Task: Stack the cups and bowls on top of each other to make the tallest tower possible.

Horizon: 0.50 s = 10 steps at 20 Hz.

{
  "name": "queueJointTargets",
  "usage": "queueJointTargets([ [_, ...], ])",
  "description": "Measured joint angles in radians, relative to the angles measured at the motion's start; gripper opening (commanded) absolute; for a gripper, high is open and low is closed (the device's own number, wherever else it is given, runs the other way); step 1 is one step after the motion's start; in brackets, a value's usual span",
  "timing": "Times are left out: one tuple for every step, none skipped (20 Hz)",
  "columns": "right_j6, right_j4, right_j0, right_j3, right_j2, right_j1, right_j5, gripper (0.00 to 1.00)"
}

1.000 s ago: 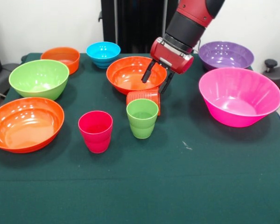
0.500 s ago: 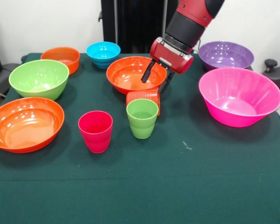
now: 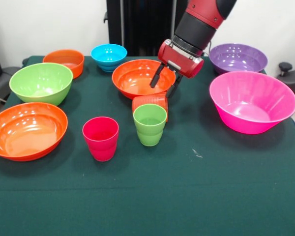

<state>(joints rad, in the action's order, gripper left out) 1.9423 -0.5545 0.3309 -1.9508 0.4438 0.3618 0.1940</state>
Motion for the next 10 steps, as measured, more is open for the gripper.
queueJointTargets([
  [0.000,-0.001,0.000,0.000,0.000,0.000,0.000,0.00],
  [0.000,-0.001,0.000,0.000,0.000,0.000,0.000,0.00],
  [0.000,-0.002,0.001,0.000,0.000,0.000,0.000,0.00],
  [0.000,-0.003,0.002,0.000,0.000,0.000,0.000,0.00],
  [0.000,-0.008,0.005,0.000,0.002,0.000,0.000,0.00],
  [0.000,-0.010,0.006,0.000,0.002,0.000,0.000,0.00],
  [0.000,-0.011,0.006,0.000,0.002,0.000,0.000,0.00],
  [0.000,-0.012,0.007,0.000,0.002,0.000,0.000,0.00],
  [0.001,-0.012,0.006,0.000,0.002,0.000,0.000,0.00],
  [0.001,-0.012,0.006,0.000,0.002,0.000,0.000,0.00],
])
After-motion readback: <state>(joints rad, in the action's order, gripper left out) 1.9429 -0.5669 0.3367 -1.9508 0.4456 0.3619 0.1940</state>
